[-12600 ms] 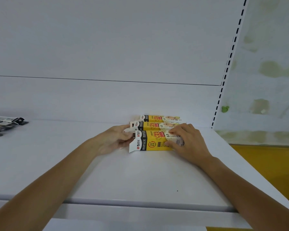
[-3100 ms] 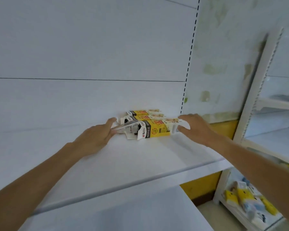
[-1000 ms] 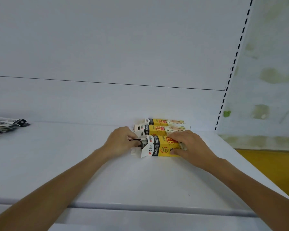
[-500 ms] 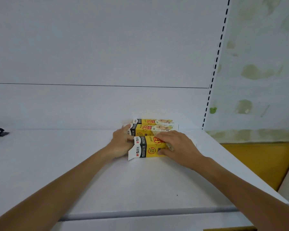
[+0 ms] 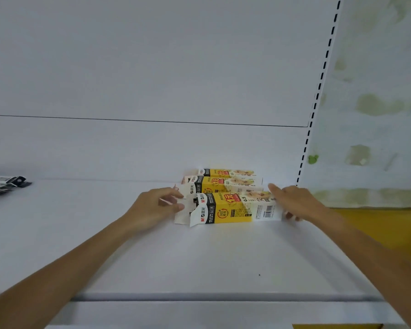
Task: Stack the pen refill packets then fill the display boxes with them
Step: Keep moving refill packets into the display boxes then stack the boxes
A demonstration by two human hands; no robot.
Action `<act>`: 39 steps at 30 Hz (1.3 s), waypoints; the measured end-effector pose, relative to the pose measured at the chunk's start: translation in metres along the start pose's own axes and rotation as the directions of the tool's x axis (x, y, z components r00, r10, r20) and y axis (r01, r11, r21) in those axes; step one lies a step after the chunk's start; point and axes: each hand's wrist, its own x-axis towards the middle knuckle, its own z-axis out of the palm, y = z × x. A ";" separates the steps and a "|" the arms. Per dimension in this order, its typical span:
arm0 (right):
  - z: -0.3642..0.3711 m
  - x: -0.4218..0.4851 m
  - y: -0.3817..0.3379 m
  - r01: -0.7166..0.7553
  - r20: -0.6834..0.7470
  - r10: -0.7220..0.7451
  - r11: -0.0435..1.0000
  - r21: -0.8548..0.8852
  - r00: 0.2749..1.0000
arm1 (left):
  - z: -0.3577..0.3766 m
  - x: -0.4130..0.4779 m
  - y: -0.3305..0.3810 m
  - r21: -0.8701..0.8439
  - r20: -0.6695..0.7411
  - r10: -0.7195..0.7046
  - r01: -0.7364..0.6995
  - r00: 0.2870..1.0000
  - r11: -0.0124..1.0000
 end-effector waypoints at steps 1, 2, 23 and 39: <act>0.004 -0.001 -0.001 -0.006 0.041 0.007 1.000 -0.016 0.999 | 0.005 0.000 0.003 -0.001 -0.063 0.032 -0.032 0.997 0.999; 0.009 -0.001 -0.002 0.012 0.027 -0.011 0.999 -0.030 1.000 | 0.009 0.000 0.006 0.007 -0.115 0.064 -0.064 0.991 0.998; 0.039 -0.039 -0.116 0.682 -0.111 -0.688 0.725 -0.091 0.717 | -0.062 -0.092 -0.011 0.262 -0.422 -0.105 0.233 0.900 0.937; 0.237 -0.206 -0.429 0.916 0.076 -0.940 0.342 0.208 0.333 | -0.276 -0.326 -0.130 0.323 -0.767 -0.138 0.564 0.626 0.760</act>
